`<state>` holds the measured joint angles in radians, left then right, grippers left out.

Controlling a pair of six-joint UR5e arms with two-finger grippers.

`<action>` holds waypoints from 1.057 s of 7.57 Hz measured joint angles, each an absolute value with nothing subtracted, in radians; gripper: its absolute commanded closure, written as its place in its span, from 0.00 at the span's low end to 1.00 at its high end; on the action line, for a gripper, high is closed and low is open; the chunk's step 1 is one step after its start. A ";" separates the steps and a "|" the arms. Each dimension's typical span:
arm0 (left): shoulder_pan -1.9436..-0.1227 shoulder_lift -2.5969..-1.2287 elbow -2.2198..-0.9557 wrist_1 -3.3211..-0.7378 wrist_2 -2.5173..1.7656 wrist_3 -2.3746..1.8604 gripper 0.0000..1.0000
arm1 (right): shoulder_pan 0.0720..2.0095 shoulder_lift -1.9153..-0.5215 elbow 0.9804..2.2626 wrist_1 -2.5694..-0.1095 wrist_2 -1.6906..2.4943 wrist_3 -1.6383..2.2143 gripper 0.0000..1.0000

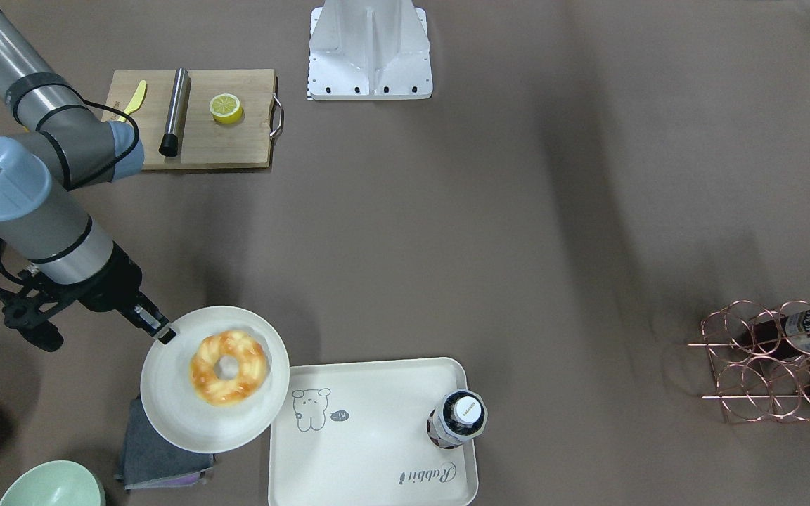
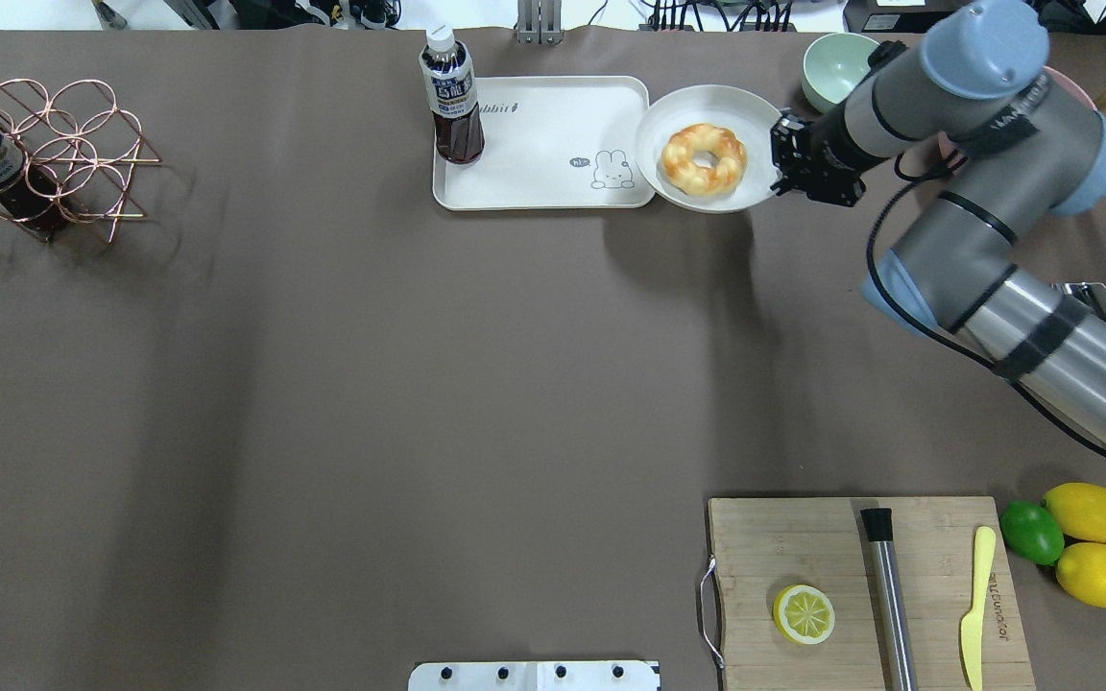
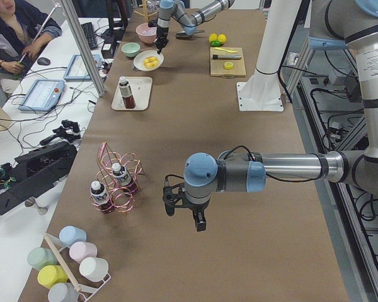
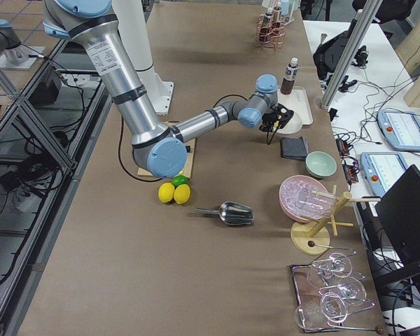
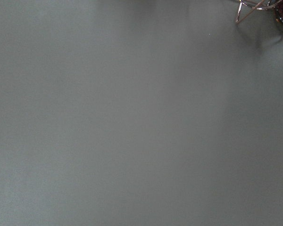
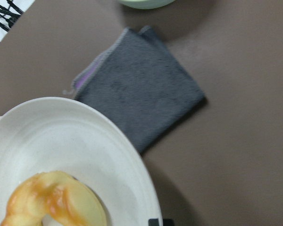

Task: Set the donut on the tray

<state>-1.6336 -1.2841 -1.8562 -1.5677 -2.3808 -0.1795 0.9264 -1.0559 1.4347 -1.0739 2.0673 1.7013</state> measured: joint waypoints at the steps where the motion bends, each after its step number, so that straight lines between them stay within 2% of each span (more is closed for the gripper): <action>1: -1.634 -1.286 -1.857 -1.567 -2.381 -0.179 0.01 | 0.912 -0.947 1.358 -1.109 2.032 1.792 1.00; 4: -1.634 -1.294 -1.856 -1.566 -2.377 -0.179 0.01 | 0.824 -0.731 1.176 -1.179 1.869 2.014 1.00; 6: -1.634 -1.294 -1.855 -1.566 -2.376 -0.178 0.01 | 0.764 -0.666 1.106 -1.181 1.772 2.117 0.99; 7: -1.634 -1.292 -1.855 -1.566 -2.376 -0.178 0.01 | 0.740 -0.656 1.097 -1.180 1.742 2.147 0.40; 8: -1.634 -1.290 -1.855 -1.567 -2.376 -0.178 0.01 | 0.721 -0.650 1.095 -1.180 1.708 2.181 0.02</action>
